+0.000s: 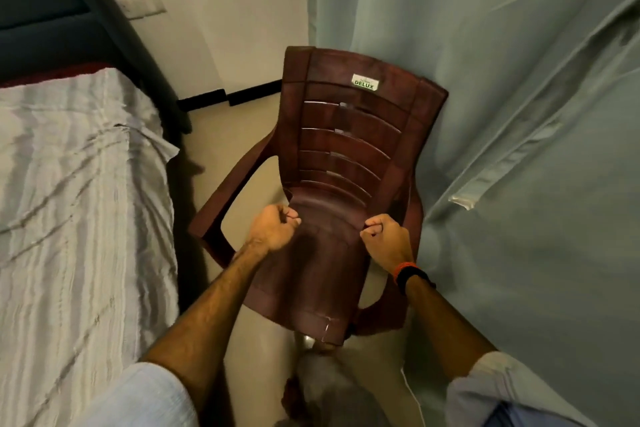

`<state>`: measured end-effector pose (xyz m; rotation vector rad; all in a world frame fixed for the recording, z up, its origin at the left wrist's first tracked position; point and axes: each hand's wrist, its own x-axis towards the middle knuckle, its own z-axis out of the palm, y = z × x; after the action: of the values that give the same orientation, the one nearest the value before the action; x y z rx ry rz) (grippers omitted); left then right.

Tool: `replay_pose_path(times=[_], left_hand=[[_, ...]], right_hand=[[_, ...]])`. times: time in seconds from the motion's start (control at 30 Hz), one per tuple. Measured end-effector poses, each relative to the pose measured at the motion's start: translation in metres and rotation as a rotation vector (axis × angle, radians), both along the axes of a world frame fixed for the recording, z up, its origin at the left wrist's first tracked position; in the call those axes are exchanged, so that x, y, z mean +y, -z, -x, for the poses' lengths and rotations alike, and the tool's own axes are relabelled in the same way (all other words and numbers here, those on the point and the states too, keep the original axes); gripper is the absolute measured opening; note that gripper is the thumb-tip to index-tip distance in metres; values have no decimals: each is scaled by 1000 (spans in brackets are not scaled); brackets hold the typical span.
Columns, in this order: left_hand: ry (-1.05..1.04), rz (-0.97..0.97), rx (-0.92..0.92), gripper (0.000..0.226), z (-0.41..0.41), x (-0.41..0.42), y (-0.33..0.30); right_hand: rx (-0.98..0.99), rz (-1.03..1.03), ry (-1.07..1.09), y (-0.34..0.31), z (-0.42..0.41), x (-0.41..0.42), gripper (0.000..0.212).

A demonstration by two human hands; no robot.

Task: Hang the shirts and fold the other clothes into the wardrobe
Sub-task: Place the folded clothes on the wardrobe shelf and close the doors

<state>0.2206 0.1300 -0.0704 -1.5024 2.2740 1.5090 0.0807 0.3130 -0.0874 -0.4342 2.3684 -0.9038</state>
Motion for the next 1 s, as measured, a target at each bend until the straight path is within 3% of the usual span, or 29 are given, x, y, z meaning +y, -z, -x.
replay_pose_path(times=[0.23, 0.37, 0.47, 0.6, 0.77, 0.83, 0.93, 1.0], left_hand=[[-1, -27, -96, 27, 67, -77, 62], [-35, -44, -124, 14, 98, -118, 104], [-74, -86, -141, 22, 120, -151, 140], [-152, -166, -80, 61, 147, -183, 176], [-249, -294, 81, 55, 166, -199, 189], [-319, -380, 129, 53, 166, -201, 193], [-367, -480, 198, 53, 162, -206, 201], [-439, -528, 286, 56, 158, -205, 201]], right_hand=[[-230, -2, 248, 57, 68, -44, 44], [-340, 0, 426, 101, 102, -65, 65], [-324, -3, 533, 136, 120, -79, 62], [-315, -14, 633, 184, 139, -88, 58], [-378, 99, 812, 197, 144, -95, 29], [-421, 161, 876, 199, 144, -100, 30], [-467, 241, 932, 202, 142, -109, 56], [-445, 228, 892, 199, 142, -111, 53]])
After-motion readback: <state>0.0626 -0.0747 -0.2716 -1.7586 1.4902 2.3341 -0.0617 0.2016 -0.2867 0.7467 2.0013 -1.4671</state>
